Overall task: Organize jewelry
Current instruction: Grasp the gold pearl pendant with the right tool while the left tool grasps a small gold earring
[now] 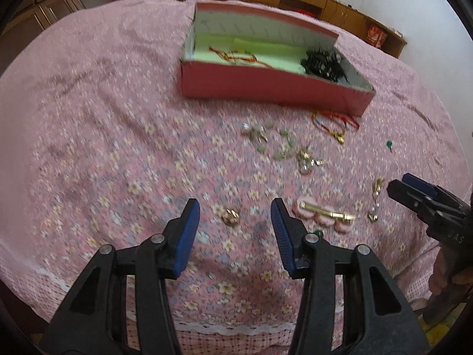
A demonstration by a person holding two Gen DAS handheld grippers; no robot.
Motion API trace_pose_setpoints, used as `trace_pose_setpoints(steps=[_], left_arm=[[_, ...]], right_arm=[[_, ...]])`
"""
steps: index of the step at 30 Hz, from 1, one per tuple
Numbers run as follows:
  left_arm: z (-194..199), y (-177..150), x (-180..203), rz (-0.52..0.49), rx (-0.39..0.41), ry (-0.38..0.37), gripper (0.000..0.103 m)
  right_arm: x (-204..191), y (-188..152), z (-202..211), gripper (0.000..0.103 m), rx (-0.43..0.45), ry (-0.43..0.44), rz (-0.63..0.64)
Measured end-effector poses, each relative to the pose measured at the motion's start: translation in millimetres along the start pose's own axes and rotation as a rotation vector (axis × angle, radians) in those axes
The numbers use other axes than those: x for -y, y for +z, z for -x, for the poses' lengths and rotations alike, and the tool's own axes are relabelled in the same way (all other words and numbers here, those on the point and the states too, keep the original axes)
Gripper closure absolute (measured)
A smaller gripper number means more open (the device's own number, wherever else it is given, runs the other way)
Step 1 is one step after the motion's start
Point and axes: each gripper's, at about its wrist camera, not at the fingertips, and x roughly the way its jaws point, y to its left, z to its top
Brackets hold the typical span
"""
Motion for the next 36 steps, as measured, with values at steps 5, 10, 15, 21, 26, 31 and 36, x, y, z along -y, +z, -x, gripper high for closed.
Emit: trace_pose_setpoints(steps=[5, 10, 15, 21, 26, 31, 36], left_arm=[[-5.3, -5.4, -0.6, -0.009, -0.003, -0.006, 0.064], [-13.9, -6.9, -0.6, -0.019, -0.002, 0.019, 0.081], [-21.4, -7.7, 4.6, -0.044, 0.0, 0.028, 0.09], [-26.8, -5.2, 13.0, -0.069, 0.002, 0.037, 0.096], [-23.6, -6.7, 13.2, -0.078, 0.005, 0.013, 0.097], [-23.3, -10.5, 11.7, -0.079, 0.011, -0.009, 0.097], [-23.5, -10.1, 9.7, -0.056, 0.008, -0.028, 0.097]], right_arm=[[-0.8, -4.2, -8.1, 0.034, -0.033, 0.004, -0.008], [-3.6, -5.2, -14.4, 0.039, -0.056, 0.005, 0.009], [-5.9, -8.5, -19.5, 0.042, -0.07, -0.003, 0.04], [-5.0, -9.6, -23.4, 0.049, -0.08, -0.01, 0.046], [-12.4, -8.0, -19.2, 0.064, -0.065, 0.014, 0.075], [-13.6, -8.4, -20.0, 0.076, -0.07, 0.048, 0.077], [-17.1, -9.0, -25.4, 0.082, -0.088, 0.057, 0.085]])
